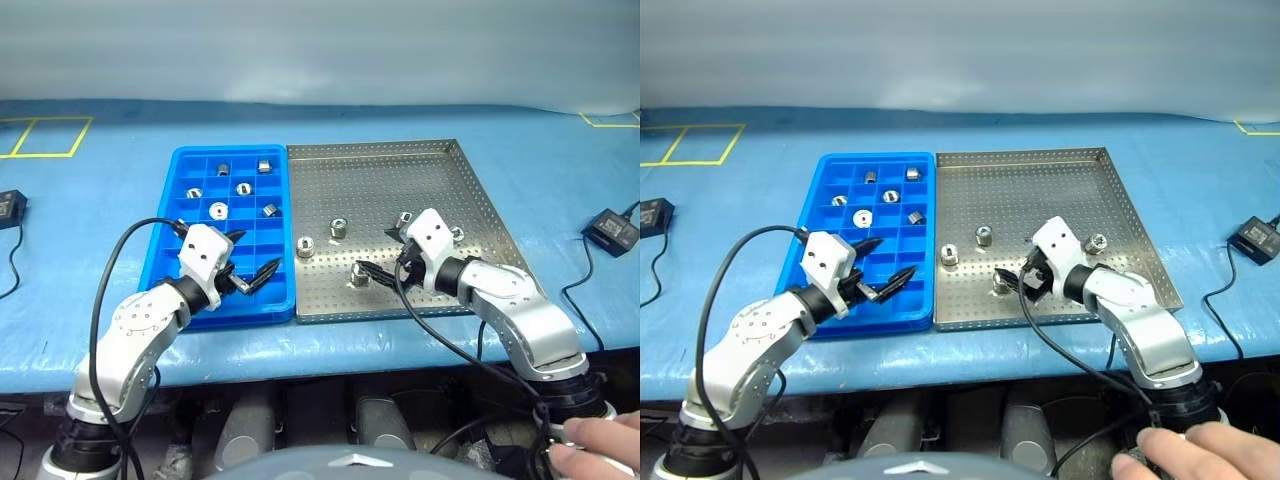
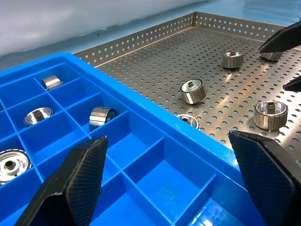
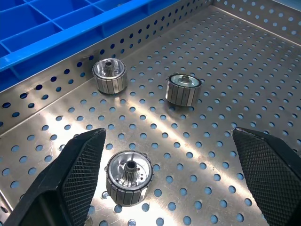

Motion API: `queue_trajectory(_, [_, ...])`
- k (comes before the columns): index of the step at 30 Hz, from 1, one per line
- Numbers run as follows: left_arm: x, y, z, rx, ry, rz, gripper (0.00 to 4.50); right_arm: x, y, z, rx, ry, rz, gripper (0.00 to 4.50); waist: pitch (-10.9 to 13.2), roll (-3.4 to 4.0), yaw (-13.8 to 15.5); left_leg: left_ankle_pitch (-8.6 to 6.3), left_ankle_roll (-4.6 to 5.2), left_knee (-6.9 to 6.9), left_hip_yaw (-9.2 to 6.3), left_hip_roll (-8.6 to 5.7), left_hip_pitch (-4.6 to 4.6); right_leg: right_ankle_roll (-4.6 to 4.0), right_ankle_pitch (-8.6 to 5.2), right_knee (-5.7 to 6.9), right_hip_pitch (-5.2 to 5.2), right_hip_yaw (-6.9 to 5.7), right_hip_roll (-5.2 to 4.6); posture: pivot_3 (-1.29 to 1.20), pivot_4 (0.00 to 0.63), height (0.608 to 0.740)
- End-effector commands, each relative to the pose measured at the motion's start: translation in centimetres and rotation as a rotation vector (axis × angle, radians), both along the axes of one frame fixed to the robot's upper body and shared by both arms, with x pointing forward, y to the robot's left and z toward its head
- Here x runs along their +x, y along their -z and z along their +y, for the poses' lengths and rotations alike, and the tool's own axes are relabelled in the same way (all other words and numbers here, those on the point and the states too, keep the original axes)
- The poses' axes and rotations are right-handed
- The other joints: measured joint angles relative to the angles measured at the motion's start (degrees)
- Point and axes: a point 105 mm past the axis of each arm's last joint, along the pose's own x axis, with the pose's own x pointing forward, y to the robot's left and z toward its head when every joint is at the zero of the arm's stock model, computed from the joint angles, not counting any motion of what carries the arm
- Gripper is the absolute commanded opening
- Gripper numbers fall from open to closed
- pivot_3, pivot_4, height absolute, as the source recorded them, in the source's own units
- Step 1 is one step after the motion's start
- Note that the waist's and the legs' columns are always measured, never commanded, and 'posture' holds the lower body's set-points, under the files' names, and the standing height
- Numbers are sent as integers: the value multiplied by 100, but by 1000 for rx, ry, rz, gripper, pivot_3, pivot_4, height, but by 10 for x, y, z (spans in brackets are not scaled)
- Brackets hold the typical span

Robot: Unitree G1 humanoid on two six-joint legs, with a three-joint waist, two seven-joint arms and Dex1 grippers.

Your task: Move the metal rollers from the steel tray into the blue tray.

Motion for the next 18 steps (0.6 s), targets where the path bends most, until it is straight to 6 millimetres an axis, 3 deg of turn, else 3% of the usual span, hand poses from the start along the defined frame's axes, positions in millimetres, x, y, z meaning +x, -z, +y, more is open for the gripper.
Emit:
queue_trajectory(1, [-1,-14,-6,-3,18,-56,4480,6,-16,-2,14,20,-73,4500,0,0,14,0,-1,0,0,0,0,0,0,0,-1,0,0,6,150,740])
queue_trajectory(18, [-4,-10,-13,-13,32,-48,4480,3,-13,0,2,-3,-69,4500,0,0,32,0,0,-1,-1,0,-4,0,0,-1,1,0,-1,1,150,740])
